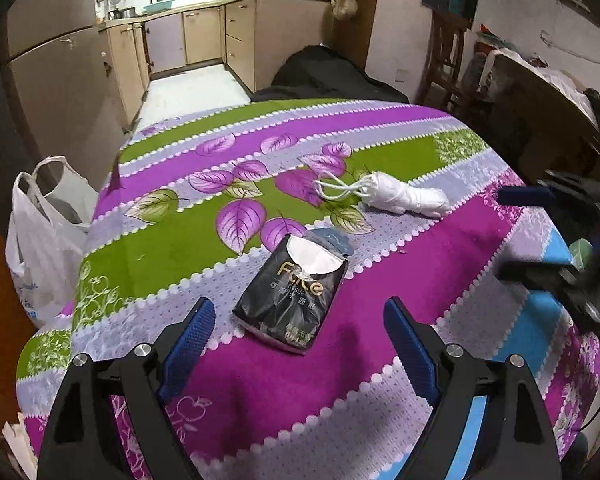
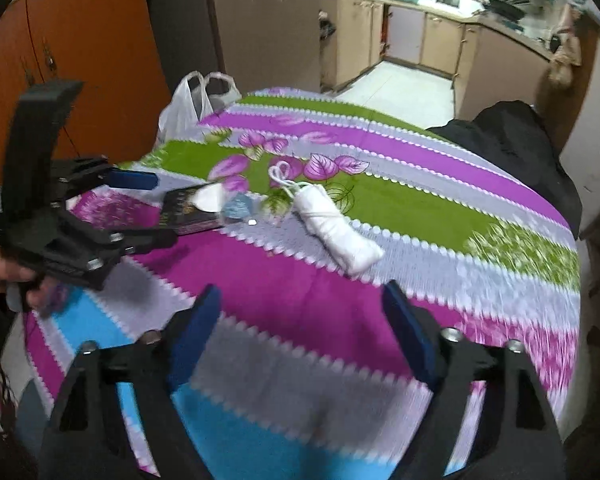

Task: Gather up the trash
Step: 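Grasp the black tissue pack with the left tool while the right tool grasps the white cloth bundle, then carry the tissue pack and cloth bundle with both tools over the trash bin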

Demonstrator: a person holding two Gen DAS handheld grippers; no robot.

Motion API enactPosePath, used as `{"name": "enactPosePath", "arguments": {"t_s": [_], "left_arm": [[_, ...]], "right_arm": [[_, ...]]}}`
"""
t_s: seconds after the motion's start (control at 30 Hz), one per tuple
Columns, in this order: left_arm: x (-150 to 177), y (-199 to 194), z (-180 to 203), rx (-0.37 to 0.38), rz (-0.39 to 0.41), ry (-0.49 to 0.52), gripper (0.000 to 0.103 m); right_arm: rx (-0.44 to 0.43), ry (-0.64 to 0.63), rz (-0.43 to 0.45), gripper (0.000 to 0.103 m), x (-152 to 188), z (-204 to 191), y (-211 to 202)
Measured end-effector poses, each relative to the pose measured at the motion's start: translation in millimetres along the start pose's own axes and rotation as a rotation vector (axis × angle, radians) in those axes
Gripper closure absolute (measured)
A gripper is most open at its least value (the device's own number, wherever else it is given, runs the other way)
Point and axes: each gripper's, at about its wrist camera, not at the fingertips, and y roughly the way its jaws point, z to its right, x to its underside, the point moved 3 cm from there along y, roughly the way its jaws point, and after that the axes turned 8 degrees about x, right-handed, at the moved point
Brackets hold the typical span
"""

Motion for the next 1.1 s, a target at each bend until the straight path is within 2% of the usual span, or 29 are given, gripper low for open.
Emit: {"name": "enactPosePath", "arguments": {"t_s": [0.1, 0.37, 0.43, 0.47, 0.53, 0.57, 0.63, 0.67, 0.7, 0.9, 1.0, 1.1], "left_arm": [[-0.2, 7.6, -2.7, 0.011, -0.011, 0.007, 0.017], [-3.5, 28.8, -6.9, 0.021, -0.043, 0.043, 0.018], [-4.3, 30.7, -9.0, 0.003, -0.029, 0.044, 0.025], [-4.6, 30.5, -10.4, -0.004, -0.023, 0.043, 0.029], [-6.3, 29.1, -13.1, -0.013, -0.007, 0.03, 0.046], [-7.0, 28.9, -14.5, -0.016, -0.005, 0.024, 0.047], [-8.1, 30.2, -13.6, -0.03, -0.003, 0.028, 0.049], [-7.8, 30.6, -12.2, -0.039, -0.002, 0.034, 0.049], [-7.5, 30.9, -11.0, -0.048, 0.0, 0.041, 0.05], [-3.9, 19.9, -10.0, -0.06, 0.053, -0.028, 0.054], [-3.0, -7.2, 1.2, -0.085, 0.132, -0.047, 0.055], [-2.8, -41.9, 27.4, -0.082, 0.221, -0.047, 0.055]], "right_arm": [[-0.001, -0.052, -0.034, 0.039, -10.7, 6.2, 22.4], [-0.021, -0.112, -0.058, 0.039, -34.6, 10.5, 55.8], [-0.02, -0.127, -0.066, 0.041, -39.6, 7.7, 63.8], [-0.024, -0.131, -0.067, 0.046, -41.4, 6.1, 66.4], [-0.024, -0.141, -0.075, 0.056, -42.0, 3.3, 70.1], [-0.017, -0.146, -0.081, 0.062, -40.9, 2.0, 72.3], [-0.007, -0.128, -0.068, 0.064, -37.9, 2.7, 71.7], [0.003, -0.116, -0.062, 0.072, -36.8, 3.9, 70.5], [0.014, -0.108, -0.059, 0.073, -35.5, 3.9, 69.7], [0.096, 0.021, -0.005, 0.075, -15.1, 8.2, 40.7], [0.126, 0.133, 0.049, 0.075, -5.8, 13.2, 11.6], [0.168, 0.254, 0.14, 0.075, 11.8, 18.2, -43.8]]}}
